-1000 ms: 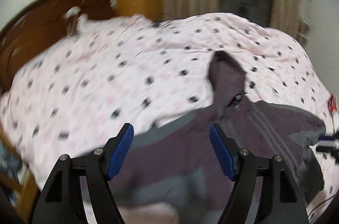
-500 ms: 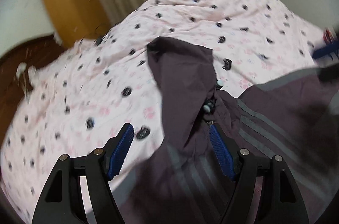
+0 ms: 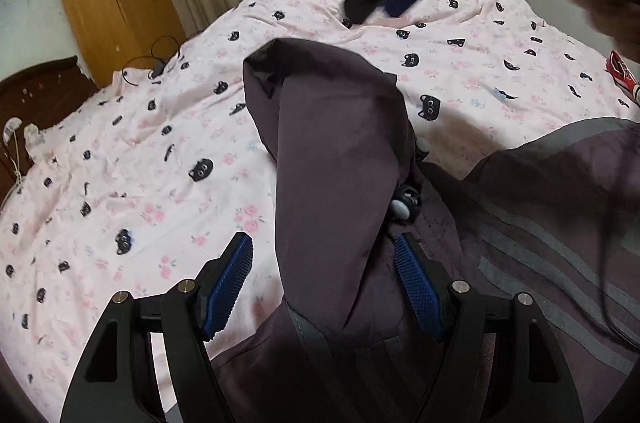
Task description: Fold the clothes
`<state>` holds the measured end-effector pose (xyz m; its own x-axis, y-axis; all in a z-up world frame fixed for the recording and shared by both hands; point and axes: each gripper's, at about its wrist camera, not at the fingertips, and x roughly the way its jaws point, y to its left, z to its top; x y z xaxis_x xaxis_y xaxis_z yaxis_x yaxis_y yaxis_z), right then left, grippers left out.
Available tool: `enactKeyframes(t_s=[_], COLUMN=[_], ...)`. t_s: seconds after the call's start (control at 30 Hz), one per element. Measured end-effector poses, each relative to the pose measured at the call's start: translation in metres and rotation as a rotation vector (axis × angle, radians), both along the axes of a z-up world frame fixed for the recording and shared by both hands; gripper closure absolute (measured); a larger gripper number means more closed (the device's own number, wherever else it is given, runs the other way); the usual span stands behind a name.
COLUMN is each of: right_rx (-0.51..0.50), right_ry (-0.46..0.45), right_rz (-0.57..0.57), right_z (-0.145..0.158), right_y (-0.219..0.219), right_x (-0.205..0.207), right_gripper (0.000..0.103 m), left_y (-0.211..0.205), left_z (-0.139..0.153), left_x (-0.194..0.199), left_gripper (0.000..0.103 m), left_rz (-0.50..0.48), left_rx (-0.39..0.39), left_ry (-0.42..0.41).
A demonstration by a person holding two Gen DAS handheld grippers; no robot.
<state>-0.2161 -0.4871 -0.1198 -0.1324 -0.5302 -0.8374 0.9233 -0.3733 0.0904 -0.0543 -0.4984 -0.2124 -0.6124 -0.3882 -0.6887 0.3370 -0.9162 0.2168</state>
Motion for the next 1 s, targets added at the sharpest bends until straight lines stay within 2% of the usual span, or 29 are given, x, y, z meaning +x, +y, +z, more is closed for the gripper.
enactKeyframes(t_s=[0.23,0.3,0.37,0.4,0.63,0.87,1.0], right_rx=[0.067,0.082,0.098,0.098,-0.005,-0.279,-0.345], right_ry=[0.068,0.081,0.061,0.056,0.002,-0.171,-0.210], right_rz=[-0.049,-0.064,-0.058,-0.059,-0.104,-0.201,-0.215], right_z=[-0.026,-0.032,-0.039,-0.040,-0.011,0.062,0.085], right_y=[-0.069,-0.083,-0.093,-0.094,-0.075,-0.020,-0.023], right_x=[-0.017,-0.022,-0.025,-0.025,-0.015,0.014,0.037], right_gripper=[0.064,0.075,0.097,0.100,0.101,0.101,0.101], left_y=[-0.005,-0.005,-0.006,-0.006,-0.012,-0.021,-0.026], left_z=[0.001,0.001,0.000,0.000,0.009,0.022,0.032], left_x=[0.000,0.000,0.000,0.000,0.006,0.018,0.026], left_gripper=[0.039,0.039,0.039,0.039,0.039,0.038,0.038], left_rz=[-0.002,-0.003,-0.004,-0.006,0.004,0.028,0.061], left_rx=[0.034,0.041,0.048,0.050,0.073,0.115,0.115], left_ry=[0.022,0.026,0.029,0.030,0.075,0.150,0.208])
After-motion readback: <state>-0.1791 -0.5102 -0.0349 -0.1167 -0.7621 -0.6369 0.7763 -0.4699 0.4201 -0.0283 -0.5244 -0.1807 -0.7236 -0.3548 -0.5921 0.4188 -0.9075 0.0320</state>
